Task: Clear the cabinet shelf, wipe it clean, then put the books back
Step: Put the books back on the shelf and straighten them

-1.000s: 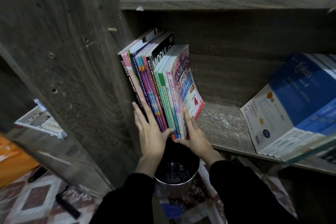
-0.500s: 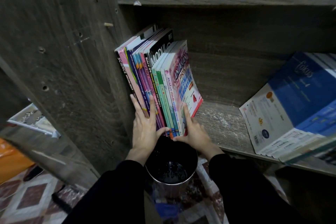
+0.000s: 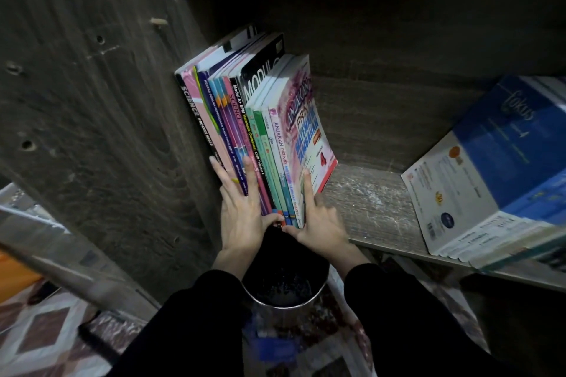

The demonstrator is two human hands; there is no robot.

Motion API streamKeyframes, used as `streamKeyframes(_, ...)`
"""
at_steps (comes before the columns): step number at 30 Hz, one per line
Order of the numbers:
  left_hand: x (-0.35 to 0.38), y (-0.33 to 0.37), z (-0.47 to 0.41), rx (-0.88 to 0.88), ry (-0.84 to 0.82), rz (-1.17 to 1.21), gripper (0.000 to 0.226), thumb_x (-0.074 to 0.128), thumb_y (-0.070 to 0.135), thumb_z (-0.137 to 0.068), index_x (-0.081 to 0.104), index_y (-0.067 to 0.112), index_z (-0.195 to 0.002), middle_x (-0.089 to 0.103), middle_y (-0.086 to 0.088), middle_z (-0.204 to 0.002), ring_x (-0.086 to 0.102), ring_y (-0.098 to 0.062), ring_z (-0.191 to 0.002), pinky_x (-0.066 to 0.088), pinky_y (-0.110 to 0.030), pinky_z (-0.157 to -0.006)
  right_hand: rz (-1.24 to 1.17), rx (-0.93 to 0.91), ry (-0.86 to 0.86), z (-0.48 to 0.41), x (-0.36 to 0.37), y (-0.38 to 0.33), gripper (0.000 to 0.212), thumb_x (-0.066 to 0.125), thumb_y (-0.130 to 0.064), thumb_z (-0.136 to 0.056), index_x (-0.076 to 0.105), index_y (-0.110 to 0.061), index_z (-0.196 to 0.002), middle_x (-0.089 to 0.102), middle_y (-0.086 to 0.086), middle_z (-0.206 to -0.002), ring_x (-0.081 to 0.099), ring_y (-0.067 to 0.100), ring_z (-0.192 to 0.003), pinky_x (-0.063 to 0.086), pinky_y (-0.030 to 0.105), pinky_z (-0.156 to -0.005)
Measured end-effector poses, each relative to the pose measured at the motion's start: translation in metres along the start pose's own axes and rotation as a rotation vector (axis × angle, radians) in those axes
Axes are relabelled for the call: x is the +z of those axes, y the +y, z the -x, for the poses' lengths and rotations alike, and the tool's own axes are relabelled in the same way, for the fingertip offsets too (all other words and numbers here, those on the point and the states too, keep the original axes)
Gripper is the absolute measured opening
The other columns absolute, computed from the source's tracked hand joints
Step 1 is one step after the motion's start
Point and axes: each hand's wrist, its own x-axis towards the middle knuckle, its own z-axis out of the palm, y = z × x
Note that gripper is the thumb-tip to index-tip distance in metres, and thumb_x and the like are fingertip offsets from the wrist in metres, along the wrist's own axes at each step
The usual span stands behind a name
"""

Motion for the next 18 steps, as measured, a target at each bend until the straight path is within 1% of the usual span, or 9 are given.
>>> streamKeyframes(4,-0.006,0.007,0.003,-0.045,-0.081,-0.018,0.146,0.083,0.047,-0.06,-0.037,0.024,-0.14,-0.03,-0.037,-0.144,0.024,-0.051,-0.134,0.04,-0.049,-0.102,-0.041,0.036,-0.047,-0.003,0.0,0.001,0.119,0.063,-0.06,-0.08,-0.031,-0.024,-0.143,0.046,0.019,-0.138,0.058,0.034,-0.109,0.045,0.038,-0.089)
streamKeyframes(6,-0.013,0.013,0.007,-0.066,-0.107,-0.023,0.139,0.082,0.041,-0.067,-0.036,0.024,-0.139,-0.035,-0.034,-0.144,0.022,-0.05,-0.135,0.039,-0.048,-0.102,-0.171,0.072,-0.108,-0.003,0.0,0.001,0.122,0.07,-0.054,-0.078,-0.026,-0.024,-0.146,0.035,0.017,-0.148,0.05,0.033,-0.122,0.041,0.038,-0.097)
streamKeyframes(8,-0.022,0.019,0.013,-0.066,-0.083,-0.035,0.131,0.082,0.033,-0.071,-0.026,0.023,-0.145,-0.028,-0.034,-0.147,0.023,-0.05,-0.134,0.039,-0.05,-0.102,-0.341,0.089,-0.17,0.001,-0.004,0.003,0.123,0.077,-0.043,-0.076,-0.019,-0.021,-0.15,0.016,0.01,-0.157,0.033,0.031,-0.137,0.032,0.037,-0.108)
streamKeyframes(10,-0.032,0.027,0.017,-0.019,0.057,-0.012,0.117,0.081,0.023,-0.07,-0.002,0.014,-0.151,-0.011,-0.034,-0.151,0.023,-0.051,-0.133,0.035,-0.055,-0.104,-0.428,0.086,-0.179,0.009,-0.014,0.005,0.115,0.078,-0.031,-0.077,-0.008,-0.018,-0.153,0.006,0.005,-0.159,0.021,0.027,-0.143,0.024,0.034,-0.114)
streamKeyframes(12,-0.043,0.039,0.014,0.07,0.215,0.039,0.099,0.076,0.015,-0.073,0.014,0.007,-0.15,0.0,-0.03,-0.154,0.014,-0.046,-0.138,0.024,-0.054,-0.111,-0.443,0.084,-0.12,0.018,-0.029,0.008,0.1,0.074,-0.023,-0.081,0.005,-0.017,-0.154,0.01,0.009,-0.158,0.023,0.029,-0.142,0.025,0.034,-0.115)
streamKeyframes(14,-0.059,0.054,0.0,0.184,0.288,0.021,0.09,0.072,0.011,-0.078,0.017,0.006,-0.15,0.003,-0.026,-0.155,0.004,-0.039,-0.143,0.007,-0.046,-0.117,-0.43,0.089,-0.019,0.027,-0.051,0.015,0.085,0.068,-0.02,-0.086,0.015,-0.016,-0.153,0.02,0.014,-0.154,0.031,0.031,-0.138,0.029,0.033,-0.111)
streamKeyframes(16,-0.074,0.068,-0.02,0.228,0.307,-0.045,0.085,0.068,0.016,-0.085,0.015,0.007,-0.151,0.002,-0.022,-0.157,-0.003,-0.034,-0.145,-0.011,-0.036,-0.117,-0.368,0.092,0.116,0.036,-0.08,0.024,0.072,0.062,-0.019,-0.089,0.025,-0.017,-0.151,0.027,0.017,-0.152,0.032,0.032,-0.137,0.029,0.033,-0.11)
streamKeyframes(17,-0.081,0.073,-0.03,0.223,0.295,-0.086,0.083,0.065,0.021,-0.087,0.014,0.007,-0.151,0.002,-0.021,-0.158,-0.004,-0.033,-0.146,-0.016,-0.034,-0.116,-0.34,0.097,0.192,0.04,-0.096,0.029,0.066,0.059,-0.017,-0.09,0.03,-0.017,-0.149,0.029,0.017,-0.152,0.03,0.031,-0.139,0.026,0.033,-0.111)
streamKeyframes(18,-0.086,0.076,-0.039,0.209,0.261,-0.134,0.081,0.062,0.027,-0.09,0.014,0.006,-0.151,0.002,-0.02,-0.159,-0.005,-0.033,-0.146,-0.018,-0.036,-0.115,-0.305,0.105,0.27,0.045,-0.112,0.035,0.061,0.058,-0.015,-0.09,0.034,-0.015,-0.147,0.031,0.018,-0.151,0.028,0.031,-0.139,0.023,0.033,-0.112)
